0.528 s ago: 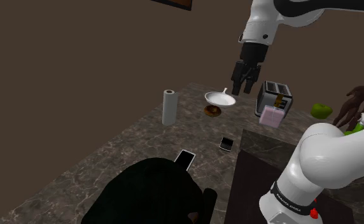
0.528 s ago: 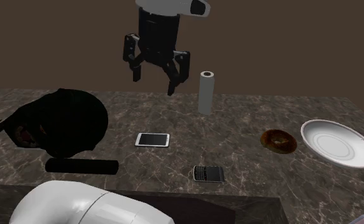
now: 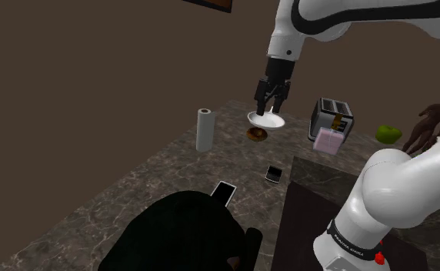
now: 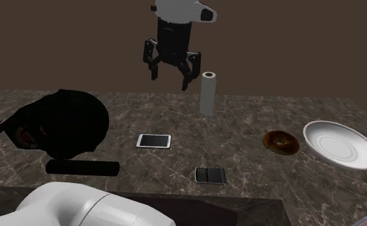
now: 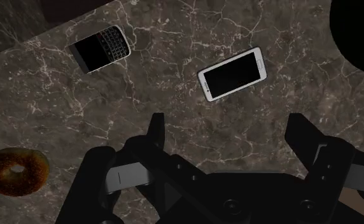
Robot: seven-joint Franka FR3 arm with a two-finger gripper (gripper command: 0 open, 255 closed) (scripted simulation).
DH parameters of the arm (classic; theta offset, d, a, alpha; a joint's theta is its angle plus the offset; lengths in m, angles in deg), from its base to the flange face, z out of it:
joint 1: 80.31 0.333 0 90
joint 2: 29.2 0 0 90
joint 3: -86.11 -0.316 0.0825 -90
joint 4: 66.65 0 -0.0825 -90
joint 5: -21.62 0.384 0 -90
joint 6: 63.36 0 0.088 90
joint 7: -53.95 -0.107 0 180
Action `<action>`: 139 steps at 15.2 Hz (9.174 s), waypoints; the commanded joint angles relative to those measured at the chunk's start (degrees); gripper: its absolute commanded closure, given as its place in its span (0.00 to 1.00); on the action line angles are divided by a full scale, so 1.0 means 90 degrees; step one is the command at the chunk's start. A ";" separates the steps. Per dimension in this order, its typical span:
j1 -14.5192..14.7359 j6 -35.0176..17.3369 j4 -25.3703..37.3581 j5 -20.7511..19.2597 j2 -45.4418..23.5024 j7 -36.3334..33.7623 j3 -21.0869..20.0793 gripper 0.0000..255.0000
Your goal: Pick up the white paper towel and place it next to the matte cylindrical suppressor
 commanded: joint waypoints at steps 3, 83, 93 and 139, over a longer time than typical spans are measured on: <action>-0.0023 -0.0647 0.0367 -0.0125 -0.0918 0.0042 -0.0020 0.00; 0.0294 -0.0629 0.4596 -0.1026 -0.4646 -0.0689 -0.0179 1.00; 0.0746 -0.0159 0.3185 -0.1005 -0.2826 -0.1586 -0.0659 1.00; 0.1754 -0.0395 0.0151 -0.0005 -0.0063 -0.3696 -0.2228 1.00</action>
